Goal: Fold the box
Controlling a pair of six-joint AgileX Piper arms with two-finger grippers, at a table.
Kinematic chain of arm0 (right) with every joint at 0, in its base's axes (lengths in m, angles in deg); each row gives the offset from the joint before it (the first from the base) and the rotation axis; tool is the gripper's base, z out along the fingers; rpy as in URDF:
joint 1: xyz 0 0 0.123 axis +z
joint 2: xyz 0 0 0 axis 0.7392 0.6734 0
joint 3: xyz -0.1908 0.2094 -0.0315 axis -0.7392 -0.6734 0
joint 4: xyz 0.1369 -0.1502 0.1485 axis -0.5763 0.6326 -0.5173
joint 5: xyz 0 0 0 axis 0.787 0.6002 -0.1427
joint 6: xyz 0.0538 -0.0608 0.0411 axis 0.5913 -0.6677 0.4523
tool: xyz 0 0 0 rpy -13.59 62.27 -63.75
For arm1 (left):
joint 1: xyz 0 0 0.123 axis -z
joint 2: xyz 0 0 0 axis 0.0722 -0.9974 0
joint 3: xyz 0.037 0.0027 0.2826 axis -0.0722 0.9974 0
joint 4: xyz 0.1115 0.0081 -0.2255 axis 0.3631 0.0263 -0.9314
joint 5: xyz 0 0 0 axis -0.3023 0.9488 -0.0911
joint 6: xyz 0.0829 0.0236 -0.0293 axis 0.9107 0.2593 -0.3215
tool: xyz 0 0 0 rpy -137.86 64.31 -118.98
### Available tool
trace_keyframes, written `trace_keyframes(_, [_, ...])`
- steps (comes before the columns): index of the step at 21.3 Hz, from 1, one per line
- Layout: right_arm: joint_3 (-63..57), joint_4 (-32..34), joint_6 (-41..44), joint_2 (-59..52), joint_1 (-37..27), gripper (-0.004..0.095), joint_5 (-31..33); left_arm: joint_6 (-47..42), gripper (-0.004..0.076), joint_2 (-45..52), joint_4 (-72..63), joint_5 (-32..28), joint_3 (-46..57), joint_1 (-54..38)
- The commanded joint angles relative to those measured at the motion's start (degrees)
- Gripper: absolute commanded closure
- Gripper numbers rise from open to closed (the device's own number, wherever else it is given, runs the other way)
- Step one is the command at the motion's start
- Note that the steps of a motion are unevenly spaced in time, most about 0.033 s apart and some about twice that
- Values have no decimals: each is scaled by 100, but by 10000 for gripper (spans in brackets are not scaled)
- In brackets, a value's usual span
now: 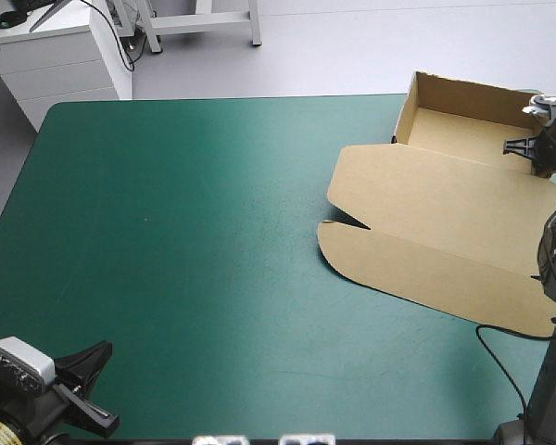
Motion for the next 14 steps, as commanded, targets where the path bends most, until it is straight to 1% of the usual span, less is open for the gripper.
trace_keyframes(1, [77,-190,-121,-336,-240,433,72,-4,731,-96,43,-423,-137,29])
trace_keyframes(2, [77,-261,-57,-399,-290,304,72,-4,731,-96,43,-423,-137,29])
trace_keyframes(3, [77,-274,117,-551,-305,155,83,-4,731,-96,43,-423,-137,29])
trace_keyframes(4, [77,-373,75,-767,-310,76,83,-4,731,-96,43,-423,-137,29])
trace_keyframes(5, [77,-589,-85,-1074,-310,28,83,-4,731,-96,43,-423,-137,29])
trace_keyframes(8, [77,-1179,-272,-1737,-310,40,71,-4,731,-96,43,-423,-137,29])
trace_keyframes(9, [77,-1548,-272,-2047,-310,77,71,-4,731,-96,43,-423,-137,29])
trace_keyframes(10, [77,-1916,-349,-2273,-310,136,71,-4,731,-96,43,-423,-137,29])
trace_keyframes(12, [12,-2834,-666,-2839,-238,413,71,-4,731,-96,43,-423,-137,29])
trace_keyframes(13, [-140,-3074,-852,-3186,-120,628,71,-4,731,-96,43,-423,-137,29])
trace_keyframes(14, [-256,-3061,-922,-3366,-50,768,71,-4,731,-96,43,-423,-137,29])
